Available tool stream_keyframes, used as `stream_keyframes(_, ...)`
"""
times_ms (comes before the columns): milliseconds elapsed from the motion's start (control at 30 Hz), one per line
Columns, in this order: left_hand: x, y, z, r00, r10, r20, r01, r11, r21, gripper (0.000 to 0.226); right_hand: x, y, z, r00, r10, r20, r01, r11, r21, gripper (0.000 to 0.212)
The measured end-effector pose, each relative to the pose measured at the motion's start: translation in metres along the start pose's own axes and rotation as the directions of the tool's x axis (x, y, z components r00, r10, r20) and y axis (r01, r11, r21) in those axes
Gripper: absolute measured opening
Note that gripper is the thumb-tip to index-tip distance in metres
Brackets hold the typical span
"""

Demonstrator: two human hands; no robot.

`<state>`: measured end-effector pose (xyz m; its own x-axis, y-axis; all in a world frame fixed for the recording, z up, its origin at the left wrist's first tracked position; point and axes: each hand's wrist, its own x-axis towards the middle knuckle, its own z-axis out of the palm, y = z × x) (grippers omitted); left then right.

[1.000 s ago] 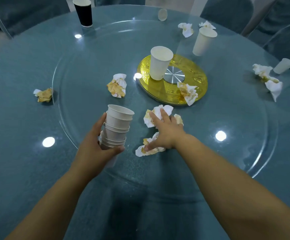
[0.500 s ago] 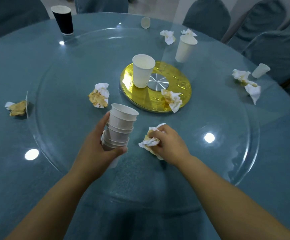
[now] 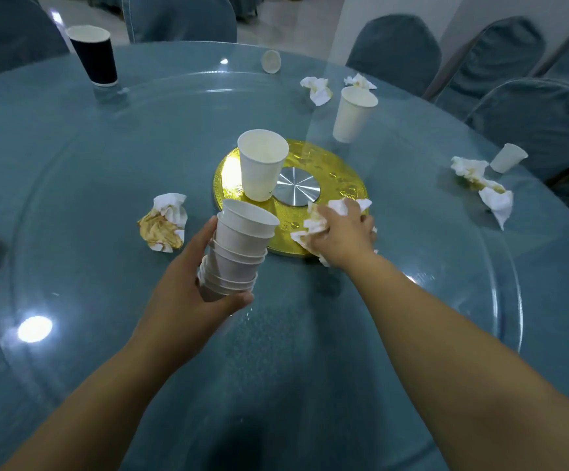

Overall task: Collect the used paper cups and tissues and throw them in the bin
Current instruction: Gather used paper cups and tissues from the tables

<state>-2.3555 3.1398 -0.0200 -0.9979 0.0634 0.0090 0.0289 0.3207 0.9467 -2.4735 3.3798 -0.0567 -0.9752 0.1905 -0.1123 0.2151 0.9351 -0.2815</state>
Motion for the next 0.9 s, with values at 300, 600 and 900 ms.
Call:
stream_keyframes(300, -0.007, -0.009, 0.002, 1.000, -0.014, -0.003, 0.014, 1.000, 0.006, 0.092, -0.004, 0.015, 0.015, 0.993, -0.112, 0.027, 0.112, 0.994, -0.011, 0.043)
stream_keyframes(600, -0.066, -0.005, -0.020, 0.995, -0.094, -0.038, 0.094, 0.996, -0.004, 0.094, -0.102, 0.002, 0.023, 0.967, -0.154, 0.201, 0.168, 0.985, -0.050, 0.031)
stream_keyframes(900, -0.157, 0.001, -0.053, 0.981, -0.116, -0.153, 0.107, 0.992, -0.068, 0.093, -0.248, -0.019, 0.011, 0.951, -0.212, 0.223, 0.141, 0.944, 0.299, 0.037)
